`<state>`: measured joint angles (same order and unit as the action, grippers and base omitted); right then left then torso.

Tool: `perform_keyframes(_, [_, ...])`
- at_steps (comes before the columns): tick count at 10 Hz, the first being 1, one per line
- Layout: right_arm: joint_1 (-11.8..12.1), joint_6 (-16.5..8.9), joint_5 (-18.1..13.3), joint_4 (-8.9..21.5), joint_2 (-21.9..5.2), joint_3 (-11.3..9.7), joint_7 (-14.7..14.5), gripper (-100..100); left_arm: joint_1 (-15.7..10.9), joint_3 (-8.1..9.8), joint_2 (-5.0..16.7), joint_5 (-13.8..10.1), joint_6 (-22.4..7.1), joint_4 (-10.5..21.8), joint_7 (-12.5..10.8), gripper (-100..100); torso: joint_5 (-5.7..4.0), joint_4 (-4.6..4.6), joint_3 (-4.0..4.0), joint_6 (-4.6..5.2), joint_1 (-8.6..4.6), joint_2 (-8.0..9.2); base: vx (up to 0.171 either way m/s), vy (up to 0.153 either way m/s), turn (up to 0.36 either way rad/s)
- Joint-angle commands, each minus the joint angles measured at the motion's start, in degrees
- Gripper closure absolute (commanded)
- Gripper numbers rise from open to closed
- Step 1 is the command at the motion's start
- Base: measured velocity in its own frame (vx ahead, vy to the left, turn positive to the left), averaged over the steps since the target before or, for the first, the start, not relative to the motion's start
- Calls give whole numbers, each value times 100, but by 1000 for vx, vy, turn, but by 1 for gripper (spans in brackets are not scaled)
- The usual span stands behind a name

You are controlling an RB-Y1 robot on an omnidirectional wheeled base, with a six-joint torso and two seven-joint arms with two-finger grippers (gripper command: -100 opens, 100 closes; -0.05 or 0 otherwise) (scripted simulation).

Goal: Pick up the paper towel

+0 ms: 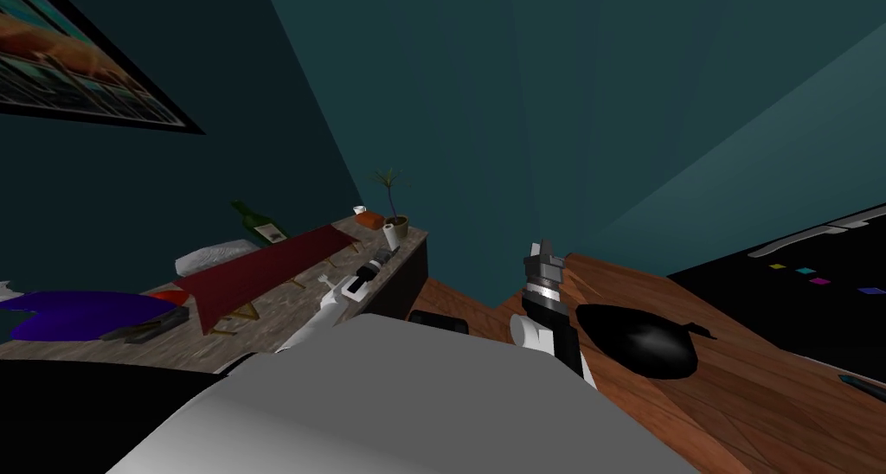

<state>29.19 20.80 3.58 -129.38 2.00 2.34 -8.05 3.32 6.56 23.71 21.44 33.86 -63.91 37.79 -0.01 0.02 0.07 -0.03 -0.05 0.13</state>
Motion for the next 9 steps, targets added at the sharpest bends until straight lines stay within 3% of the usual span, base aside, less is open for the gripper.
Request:
perform_keyframes(1, [0,0,0,0,0,0,0,0,-286,-114,71,-132,51,286,95,-100,0,0,0,0,0,0,-57,-8,31])
perform_keyframes(4, [0,0,0,0,0,0,0,0,-871,-218,141,-261,124,908,190,-100,5,0,1,3,7,3,-67,-9,14])
perform_keyframes(5, [0,0,0,0,0,0,0,0,-876,-218,141,-261,124,1081,190,-100,4,0,0,3,3,1,-28,-12,-4])
perform_keyframes(6, [0,0,0,0,0,0,0,0,-1157,-322,212,-390,197,1294,286,-100,5,-2,-5,2,5,-8,-48,-9,33])
perform_keyframes(8, [0,0,0,0,0,0,0,0,-1303,-322,212,-390,197,1583,286,-100,4,-1,-2,3,3,-3,-45,-11,2])
perform_keyframes(9, [0,0,0,0,0,0,0,0,-1561,-427,283,-519,270,1758,382,-100,5,-3,-6,2,6,-9,-53,-3,23])
